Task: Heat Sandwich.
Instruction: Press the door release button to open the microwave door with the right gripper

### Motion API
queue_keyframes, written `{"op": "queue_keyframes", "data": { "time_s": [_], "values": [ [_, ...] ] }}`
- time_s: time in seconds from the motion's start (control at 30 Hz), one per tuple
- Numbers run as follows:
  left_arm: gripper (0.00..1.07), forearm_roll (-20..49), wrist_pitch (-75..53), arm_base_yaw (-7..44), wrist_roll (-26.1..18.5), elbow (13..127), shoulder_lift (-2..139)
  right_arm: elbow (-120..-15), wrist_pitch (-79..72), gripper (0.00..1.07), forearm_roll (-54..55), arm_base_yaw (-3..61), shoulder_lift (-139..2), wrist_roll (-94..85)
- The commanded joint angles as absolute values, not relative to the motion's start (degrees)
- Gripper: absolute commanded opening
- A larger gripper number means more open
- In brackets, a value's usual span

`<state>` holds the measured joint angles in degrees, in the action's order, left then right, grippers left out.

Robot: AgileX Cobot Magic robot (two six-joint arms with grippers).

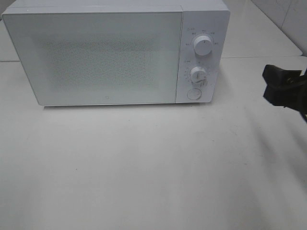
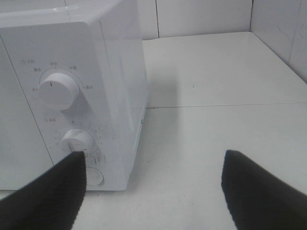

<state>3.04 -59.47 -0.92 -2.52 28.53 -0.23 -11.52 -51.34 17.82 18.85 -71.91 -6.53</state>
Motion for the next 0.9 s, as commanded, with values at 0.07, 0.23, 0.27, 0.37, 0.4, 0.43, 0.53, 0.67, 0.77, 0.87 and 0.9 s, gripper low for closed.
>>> {"op": "queue_keyframes", "data": {
  "time_s": [0.07,0.23,0.27,0.37,0.4,0.43,0.53,0.67,0.77,0.87,0.9],
  "values": [
    [0.98,3.55,-59.19,-0.86,-2.41,28.3,-1.6,-11.4,-59.01,0.75,24.69,24.06,-77.69,-10.6],
    [0.98,3.55,-59.19,-0.86,-2.41,28.3,-1.6,-12.61,-64.52,0.75,32.14,31.86,-86.12,-12.26],
    [0.98,3.55,-59.19,-0.86,-2.41,28.3,-1.6,-13.24,-64.97,0.75,33.46,33.35,-87.72,-12.49],
    [0.98,3.55,-59.19,-0.86,-2.41,28.3,-1.6,-16.44,-65.32,0.75,37.82,37.93,-92.99,-12.89],
    [0.98,3.55,-59.19,-0.86,-2.41,28.3,-1.6,-16.44,-65.32,0.75,37.82,37.93,-92.99,-12.89],
    [0.98,3.55,-59.19,-0.86,-2.41,28.3,-1.6,-18.16,-65.32,0.75,39.48,39.88,-95.23,-12.89],
    [0.98,3.55,-59.19,-0.86,-2.41,28.3,-1.6,-19.6,-65.32,0.75,40.74,41.48,-96.89,-13.12],
    [0.98,3.55,-59.19,-0.86,-2.41,28.3,-1.6,-23.43,-65.15,0.75,45.66,45.32,-100.78,-13.75],
    [0.98,3.55,-59.19,-0.86,-2.41,28.3,-1.6,-24.35,-65.15,0.75,47.5,46.29,-101.64,-14.61],
    [0.98,3.55,-59.19,-0.86,-2.41,28.3,-1.6,-25.04,-65.03,0.75,47.96,46.98,-102.39,-15.3],
    [0.98,3.55,-59.19,-0.86,-2.41,28.3,-1.6,-25.32,-64.63,0.75,47.96,47.04,-102.44,-15.24]
  ]
}}
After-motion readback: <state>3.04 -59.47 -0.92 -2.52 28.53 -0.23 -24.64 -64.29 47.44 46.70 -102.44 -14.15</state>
